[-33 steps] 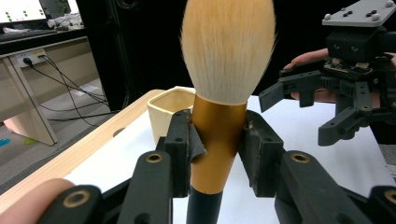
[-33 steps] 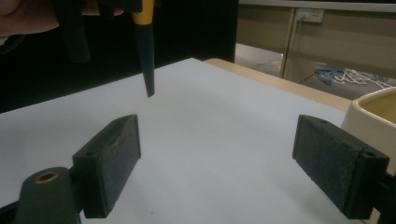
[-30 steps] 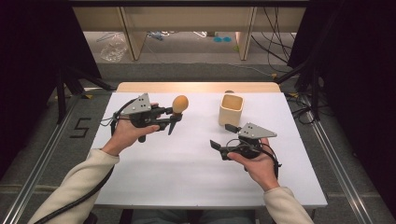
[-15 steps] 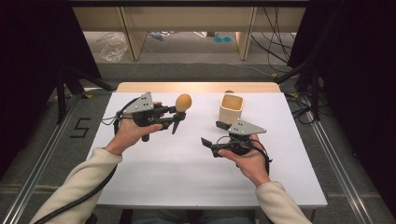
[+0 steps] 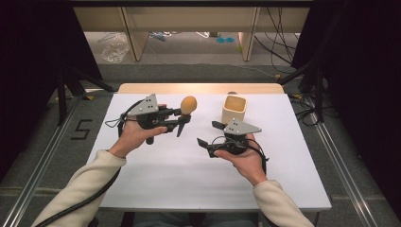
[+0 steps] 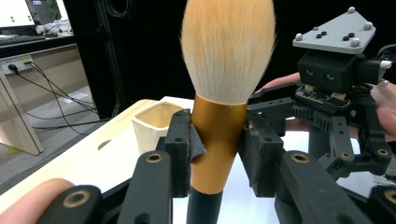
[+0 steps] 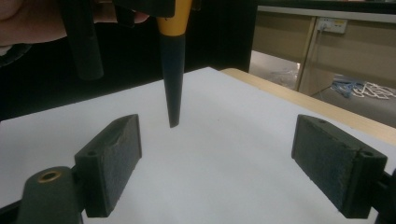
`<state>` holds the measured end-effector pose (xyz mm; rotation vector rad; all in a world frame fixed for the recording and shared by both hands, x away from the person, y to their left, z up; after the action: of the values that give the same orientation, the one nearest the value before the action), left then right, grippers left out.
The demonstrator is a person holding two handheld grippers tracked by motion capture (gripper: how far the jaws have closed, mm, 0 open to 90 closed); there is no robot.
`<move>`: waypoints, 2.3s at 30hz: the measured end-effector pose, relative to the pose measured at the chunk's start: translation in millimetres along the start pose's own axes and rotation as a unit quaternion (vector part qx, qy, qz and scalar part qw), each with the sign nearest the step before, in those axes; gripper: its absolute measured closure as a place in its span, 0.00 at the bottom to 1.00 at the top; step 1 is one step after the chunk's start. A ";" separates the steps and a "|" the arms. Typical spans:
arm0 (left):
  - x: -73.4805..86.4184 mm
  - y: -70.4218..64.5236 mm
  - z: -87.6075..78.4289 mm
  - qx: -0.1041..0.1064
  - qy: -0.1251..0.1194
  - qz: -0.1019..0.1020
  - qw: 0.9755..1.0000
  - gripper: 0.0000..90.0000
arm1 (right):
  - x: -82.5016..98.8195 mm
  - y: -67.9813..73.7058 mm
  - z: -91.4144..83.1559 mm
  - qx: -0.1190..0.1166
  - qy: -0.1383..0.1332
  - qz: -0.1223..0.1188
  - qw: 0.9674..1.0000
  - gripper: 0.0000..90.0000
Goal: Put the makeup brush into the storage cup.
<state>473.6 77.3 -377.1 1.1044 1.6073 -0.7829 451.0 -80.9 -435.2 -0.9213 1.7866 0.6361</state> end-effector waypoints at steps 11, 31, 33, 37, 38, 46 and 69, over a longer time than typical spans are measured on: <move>-3.3 1.3 -1.6 0.001 -0.010 -0.004 1.000 0.74 | -3.6 3.5 7.0 -0.009 -0.004 0.001 1.000 0.20; 0.3 -6.6 8.7 0.012 -0.001 -0.005 1.000 0.74 | -6.6 14.1 28.3 -0.023 0.010 -0.007 1.000 0.33; 0.8 -6.8 9.1 0.011 0.000 -0.006 1.000 0.74 | -7.3 16.8 31.8 -0.028 0.010 0.000 1.000 0.36; 0.4 -6.5 8.8 0.012 -0.002 -0.007 1.000 0.74 | -11.3 20.2 37.8 -0.031 0.003 0.000 1.000 0.39; 0.0 -6.6 8.5 0.012 -0.004 -0.009 1.000 0.74 | -12.0 21.7 39.1 -0.035 0.000 0.001 0.999 0.40; 0.4 -7.6 10.9 0.014 -0.004 -0.011 1.000 0.74 | -15.5 22.1 41.2 -0.019 -0.008 -0.005 1.000 0.49; 1.8 -9.6 12.9 0.024 -0.003 -0.019 1.000 0.74 | -20.9 23.6 45.7 -0.014 -0.028 -0.019 0.999 0.76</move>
<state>469.3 62.8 -382.9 1.1077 1.6160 -0.8533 460.5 -26.3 -432.7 -0.9452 1.7099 0.6576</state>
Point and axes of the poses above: each handheld gripper's, and its own axes: z roughly forward along the jaws, x roughly out of its underside, y roughly to its left, the point moved 7 cm from there along z, roughly forward along the jaws, and after that the axes turned 8 degrees about y, right-handed, at the moved point
